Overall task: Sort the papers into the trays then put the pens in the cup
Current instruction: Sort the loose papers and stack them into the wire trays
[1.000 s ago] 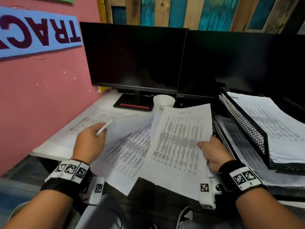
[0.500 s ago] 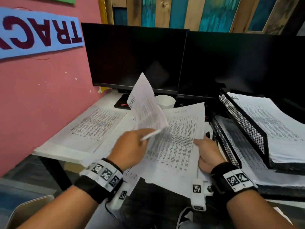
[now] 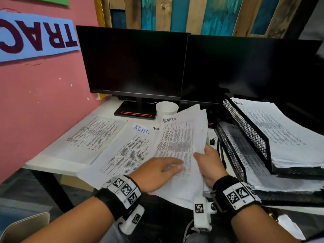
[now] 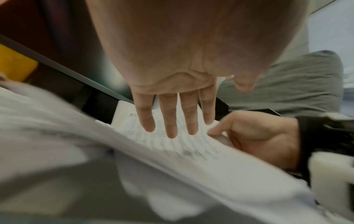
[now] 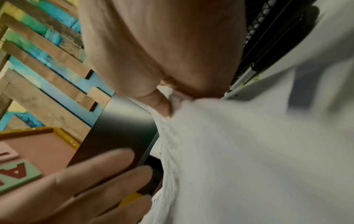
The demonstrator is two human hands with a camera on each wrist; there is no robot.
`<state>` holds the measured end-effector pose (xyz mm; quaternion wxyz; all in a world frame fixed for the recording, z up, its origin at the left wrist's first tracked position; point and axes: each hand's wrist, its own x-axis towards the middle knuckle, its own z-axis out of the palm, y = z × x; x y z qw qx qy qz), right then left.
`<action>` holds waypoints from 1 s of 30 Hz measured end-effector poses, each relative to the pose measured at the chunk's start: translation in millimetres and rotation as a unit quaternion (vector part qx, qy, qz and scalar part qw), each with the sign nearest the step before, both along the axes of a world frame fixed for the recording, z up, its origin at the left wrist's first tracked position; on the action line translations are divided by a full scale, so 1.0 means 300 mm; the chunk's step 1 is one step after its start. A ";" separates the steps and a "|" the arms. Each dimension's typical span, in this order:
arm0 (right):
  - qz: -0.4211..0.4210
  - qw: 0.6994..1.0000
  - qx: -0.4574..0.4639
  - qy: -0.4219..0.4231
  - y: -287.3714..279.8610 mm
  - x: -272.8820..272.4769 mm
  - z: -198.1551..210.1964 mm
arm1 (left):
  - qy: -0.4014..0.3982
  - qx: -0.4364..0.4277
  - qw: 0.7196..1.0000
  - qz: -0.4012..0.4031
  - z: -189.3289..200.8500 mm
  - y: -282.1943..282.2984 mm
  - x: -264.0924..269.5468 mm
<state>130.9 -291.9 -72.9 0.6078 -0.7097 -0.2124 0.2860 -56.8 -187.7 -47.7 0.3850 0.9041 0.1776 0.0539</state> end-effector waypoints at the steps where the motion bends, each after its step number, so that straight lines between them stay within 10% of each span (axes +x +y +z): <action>1: -0.023 1.000 0.000 0.007 -0.007 0.013 -0.001 | -0.008 -0.011 1.000 0.028 0.020 0.019 -0.003; 9: -0.082 0.996 -0.009 0.018 -0.042 0.054 -0.011 | -0.015 -0.155 0.938 0.311 0.036 0.292 0.016; 30: -0.110 0.991 0.026 0.067 -0.066 0.047 -0.007 | -0.145 -0.171 0.923 0.312 -0.026 0.260 0.068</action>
